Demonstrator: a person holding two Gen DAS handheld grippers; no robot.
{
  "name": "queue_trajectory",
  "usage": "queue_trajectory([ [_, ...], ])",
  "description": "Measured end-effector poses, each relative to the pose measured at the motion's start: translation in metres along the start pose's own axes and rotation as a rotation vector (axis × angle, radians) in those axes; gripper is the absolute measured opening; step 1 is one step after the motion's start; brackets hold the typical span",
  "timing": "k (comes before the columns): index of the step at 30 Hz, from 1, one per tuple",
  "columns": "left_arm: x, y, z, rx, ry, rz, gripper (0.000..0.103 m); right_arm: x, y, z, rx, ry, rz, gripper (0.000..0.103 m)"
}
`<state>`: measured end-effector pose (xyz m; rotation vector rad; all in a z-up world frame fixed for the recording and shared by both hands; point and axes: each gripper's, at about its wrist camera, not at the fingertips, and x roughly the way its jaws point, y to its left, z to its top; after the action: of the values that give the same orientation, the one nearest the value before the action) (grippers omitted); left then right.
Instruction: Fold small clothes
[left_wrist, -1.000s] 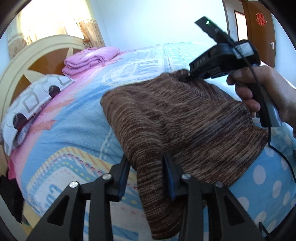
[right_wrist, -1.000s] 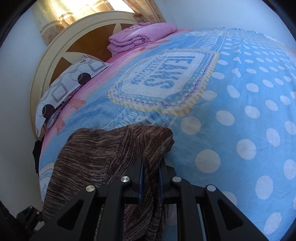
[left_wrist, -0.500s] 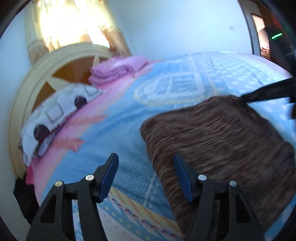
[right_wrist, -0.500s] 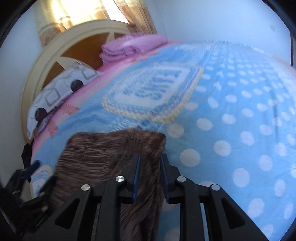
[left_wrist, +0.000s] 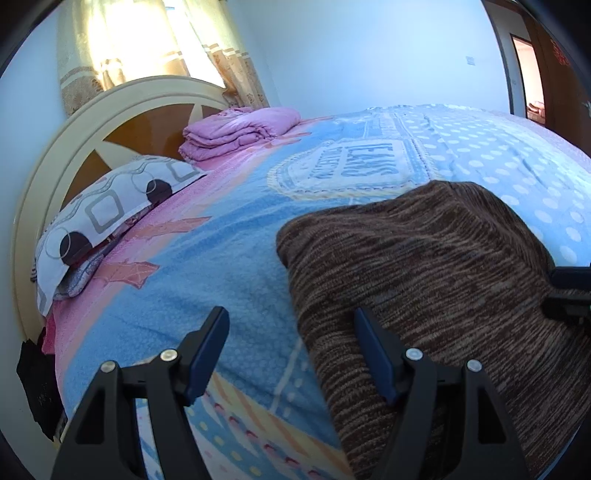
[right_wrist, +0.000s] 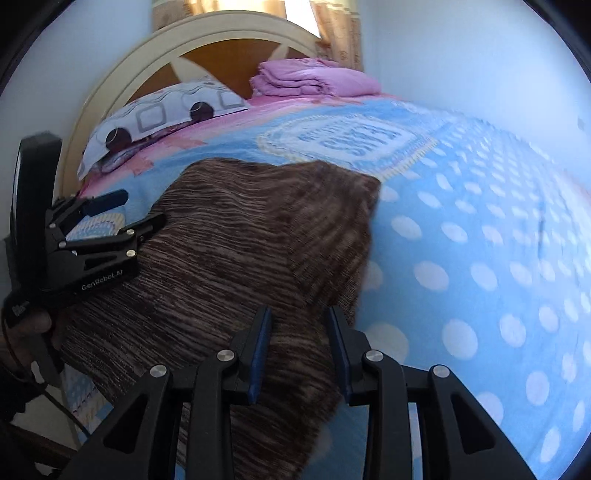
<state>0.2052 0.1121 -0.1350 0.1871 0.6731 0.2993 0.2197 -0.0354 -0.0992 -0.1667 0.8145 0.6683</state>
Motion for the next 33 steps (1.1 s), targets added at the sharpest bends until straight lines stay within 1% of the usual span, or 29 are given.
queue_trajectory([
  [2, 0.001, -0.002, -0.001, 0.011, -0.004, 0.005, 0.073, 0.001, -0.001, -0.002, 0.012, -0.005, 0.002, 0.032],
  [4, -0.002, 0.000, -0.002, -0.001, 0.002, 0.001, 0.073, 0.000, 0.004, -0.002, -0.012, -0.004, -0.029, 0.032],
  [5, -0.006, 0.006, -0.003, -0.029, 0.018, -0.015, 0.073, -0.006, 0.007, -0.001, -0.012, -0.009, -0.054, 0.032],
  [6, -0.010, 0.009, -0.004, -0.051, 0.025, -0.031, 0.073, -0.018, 0.012, -0.005, -0.003, -0.034, -0.069, 0.032],
  [7, -0.017, 0.013, -0.007, -0.067, 0.025, -0.049, 0.076, -0.026, 0.016, -0.007, -0.002, -0.058, -0.063, 0.033],
  [8, -0.022, 0.014, -0.010, -0.062, 0.019, -0.049, 0.083, -0.031, 0.020, -0.008, -0.010, -0.077, -0.050, 0.033],
  [10, -0.028, 0.013, -0.014, -0.036, 0.009, -0.030, 0.088, -0.040, 0.032, -0.013, -0.068, -0.115, -0.040, 0.033],
  [11, -0.029, 0.012, -0.016, -0.027, 0.005, -0.035, 0.088, -0.037, 0.038, -0.016, -0.102, -0.102, -0.044, 0.033],
  [12, -0.028, 0.011, -0.017, -0.022, 0.006, -0.037, 0.088, -0.025, 0.042, -0.018, -0.121, -0.044, -0.050, 0.033],
  [13, -0.025, 0.010, -0.018, -0.023, 0.012, -0.033, 0.090, -0.017, 0.042, -0.019, -0.121, -0.015, -0.056, 0.033],
  [15, -0.022, 0.012, -0.018, -0.039, 0.018, -0.038, 0.092, -0.016, 0.041, -0.020, -0.114, -0.024, -0.055, 0.034],
  [18, -0.023, 0.013, -0.018, -0.039, 0.026, -0.041, 0.092, -0.020, 0.041, -0.016, -0.095, 0.010, -0.060, 0.034],
  [19, -0.026, 0.014, -0.018, -0.040, 0.034, -0.048, 0.092, -0.026, 0.042, -0.015, -0.081, 0.006, -0.065, 0.034],
  [21, -0.037, 0.018, -0.017, -0.046, 0.049, -0.072, 0.092, -0.045, 0.042, -0.021, -0.049, -0.028, -0.062, 0.034],
  [23, -0.053, 0.021, -0.019, -0.039, 0.034, -0.092, 0.092, -0.067, 0.043, -0.027, -0.015, -0.076, -0.066, 0.040],
  [25, -0.073, 0.022, -0.021, -0.026, 0.010, -0.106, 0.093, -0.088, 0.047, -0.034, 0.001, -0.123, -0.083, 0.054],
  [26, -0.079, 0.022, -0.021, -0.023, 0.000, -0.110, 0.094, -0.099, 0.048, -0.037, -0.004, -0.143, -0.092, 0.056],
  [29, -0.101, 0.022, -0.019, -0.026, -0.034, -0.123, 0.096, -0.121, 0.053, -0.043, -0.028, -0.170, -0.116, 0.057],
  [33, -0.121, 0.022, -0.010, -0.047, -0.075, -0.141, 0.098, -0.144, 0.057, -0.049, -0.023, -0.206, -0.121, 0.057],
])
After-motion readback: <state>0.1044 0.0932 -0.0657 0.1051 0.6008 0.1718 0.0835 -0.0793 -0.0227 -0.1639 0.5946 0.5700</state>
